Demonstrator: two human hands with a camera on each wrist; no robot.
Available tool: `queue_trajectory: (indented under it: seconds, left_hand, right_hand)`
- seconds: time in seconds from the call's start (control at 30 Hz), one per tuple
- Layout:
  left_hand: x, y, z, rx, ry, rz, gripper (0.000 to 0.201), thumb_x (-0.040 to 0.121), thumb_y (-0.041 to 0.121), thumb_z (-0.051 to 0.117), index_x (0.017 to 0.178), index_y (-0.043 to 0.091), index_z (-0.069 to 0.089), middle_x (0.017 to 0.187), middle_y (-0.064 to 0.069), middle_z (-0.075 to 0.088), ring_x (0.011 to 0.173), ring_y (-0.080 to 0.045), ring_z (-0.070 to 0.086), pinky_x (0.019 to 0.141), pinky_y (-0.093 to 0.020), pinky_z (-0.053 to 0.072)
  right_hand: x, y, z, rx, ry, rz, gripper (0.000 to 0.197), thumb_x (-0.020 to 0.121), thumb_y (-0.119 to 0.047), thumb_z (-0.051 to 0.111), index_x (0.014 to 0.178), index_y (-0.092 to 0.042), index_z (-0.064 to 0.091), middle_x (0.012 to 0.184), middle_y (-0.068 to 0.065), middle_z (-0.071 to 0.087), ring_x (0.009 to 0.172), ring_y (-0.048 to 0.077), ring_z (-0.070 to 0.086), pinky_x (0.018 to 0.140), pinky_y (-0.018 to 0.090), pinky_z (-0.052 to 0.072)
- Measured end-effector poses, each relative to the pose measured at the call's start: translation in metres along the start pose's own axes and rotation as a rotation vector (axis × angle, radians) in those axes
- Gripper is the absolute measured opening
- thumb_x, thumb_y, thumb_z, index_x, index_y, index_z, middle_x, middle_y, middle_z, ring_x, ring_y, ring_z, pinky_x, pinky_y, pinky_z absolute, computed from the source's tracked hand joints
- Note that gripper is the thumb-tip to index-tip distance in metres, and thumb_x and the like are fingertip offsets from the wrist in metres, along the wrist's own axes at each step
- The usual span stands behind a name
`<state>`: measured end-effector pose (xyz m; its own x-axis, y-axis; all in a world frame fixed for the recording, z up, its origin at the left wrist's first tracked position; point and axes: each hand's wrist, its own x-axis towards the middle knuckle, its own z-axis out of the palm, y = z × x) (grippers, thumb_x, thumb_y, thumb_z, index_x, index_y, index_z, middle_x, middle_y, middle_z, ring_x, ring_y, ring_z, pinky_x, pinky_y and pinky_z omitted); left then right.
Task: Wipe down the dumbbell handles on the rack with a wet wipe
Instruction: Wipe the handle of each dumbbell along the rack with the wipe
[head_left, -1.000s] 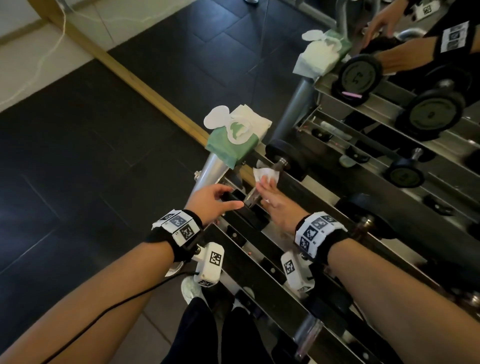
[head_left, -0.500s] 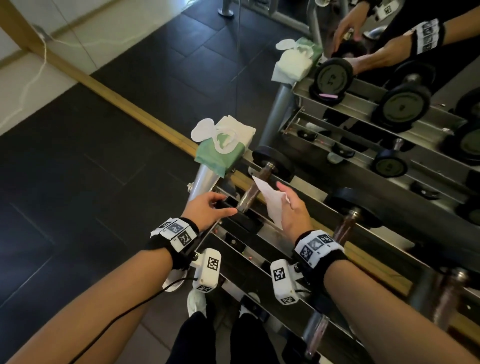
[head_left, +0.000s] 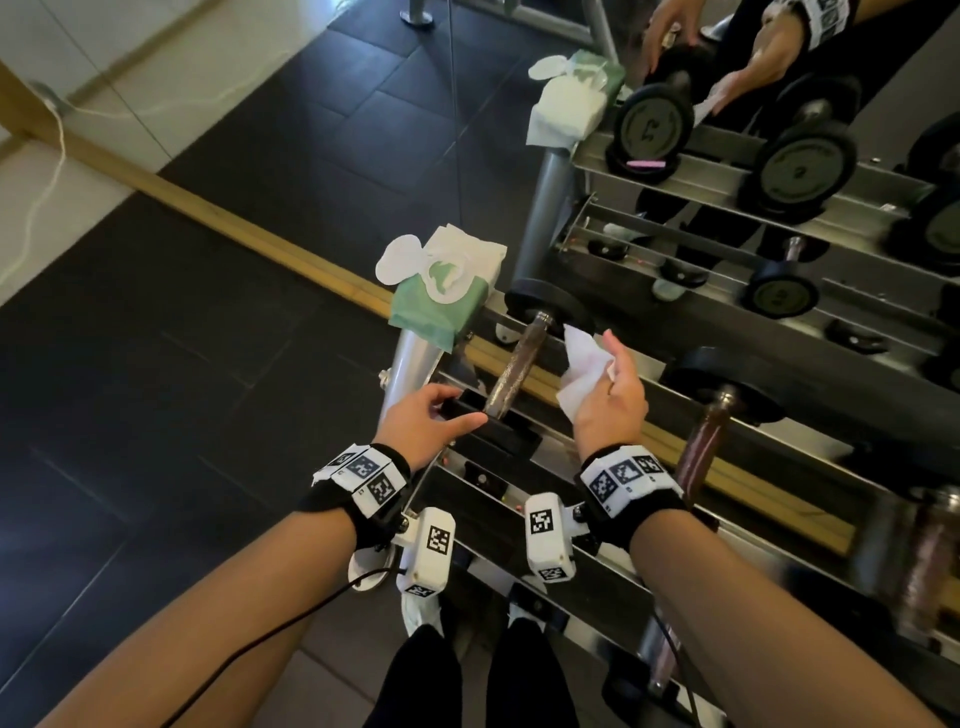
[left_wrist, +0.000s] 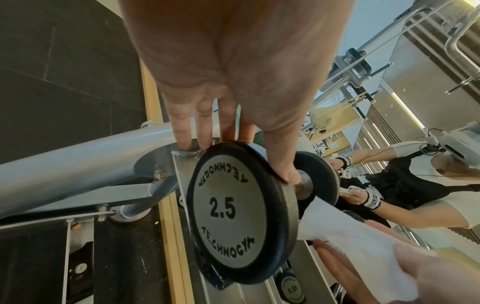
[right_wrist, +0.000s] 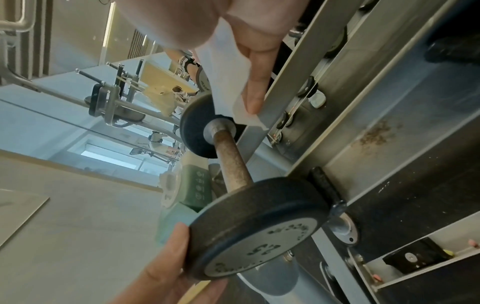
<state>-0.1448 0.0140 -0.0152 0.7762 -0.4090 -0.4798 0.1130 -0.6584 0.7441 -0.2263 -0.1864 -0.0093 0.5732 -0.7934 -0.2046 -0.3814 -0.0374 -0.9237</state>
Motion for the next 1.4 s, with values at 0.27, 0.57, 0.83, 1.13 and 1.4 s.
queue_trajectory:
  seconds: [0.27, 0.57, 0.83, 1.13, 1.4]
  left_hand:
    - [0.000, 0.002, -0.002, 0.004, -0.005, 0.006, 0.054, 0.080, 0.052, 0.076, 0.126, 0.031, 0.057, 0.107, 0.012, 0.064, 0.093, -0.001, 0.061, 0.069, -0.013, 0.043]
    - [0.002, -0.002, -0.003, -0.016, -0.014, 0.010, 0.058, 0.078, 0.053, 0.076, 0.128, 0.030, 0.057, 0.111, 0.009, 0.067, 0.097, -0.006, 0.065, 0.071, -0.014, 0.047]
    - [0.004, -0.004, -0.004, -0.022, -0.018, 0.020, 0.058, 0.078, 0.055, 0.075, 0.128, 0.032, 0.056, 0.119, 0.011, 0.061, 0.103, -0.006, 0.061, 0.068, -0.011, 0.045]
    - [0.003, -0.003, -0.003, -0.033, -0.028, 0.043, 0.052, 0.083, 0.047, 0.075, 0.127, 0.028, 0.056, 0.111, 0.013, 0.058, 0.086, -0.001, 0.061, 0.052, -0.001, 0.044]
    - [0.001, 0.000, -0.004, -0.047, -0.032, 0.020, 0.053, 0.081, 0.048, 0.076, 0.126, 0.028, 0.057, 0.110, 0.012, 0.063, 0.094, -0.001, 0.061, 0.071, -0.014, 0.049]
  right_hand:
    - [0.001, 0.010, 0.005, -0.085, -0.154, -0.053, 0.041, 0.101, -0.012, 0.038, 0.124, -0.036, 0.060, 0.114, -0.003, 0.056, 0.102, 0.000, 0.052, 0.072, 0.000, 0.034]
    - [0.013, -0.001, 0.037, 0.112, -0.221, 0.094, 0.015, 0.096, -0.037, 0.058, 0.104, -0.033, 0.070, 0.093, -0.021, 0.065, 0.088, -0.006, 0.060, 0.070, 0.007, 0.040]
    - [0.013, 0.003, 0.045, 0.014, -0.163, 0.024, 0.039, 0.104, -0.023, 0.042, 0.142, -0.026, 0.049, 0.146, -0.001, 0.050, 0.133, 0.016, 0.044, 0.108, 0.024, 0.031]
    - [-0.006, 0.012, 0.037, 0.097, -0.394, 0.204, 0.052, 0.100, -0.005, 0.043, 0.138, -0.039, 0.051, 0.126, -0.010, 0.054, 0.115, 0.009, 0.053, 0.096, 0.020, 0.038]
    - [0.003, 0.006, 0.010, 0.122, -0.398, 0.262, 0.029, 0.099, -0.020, 0.054, 0.121, -0.033, 0.068, 0.134, 0.008, 0.059, 0.114, 0.020, 0.059, 0.099, 0.034, 0.045]
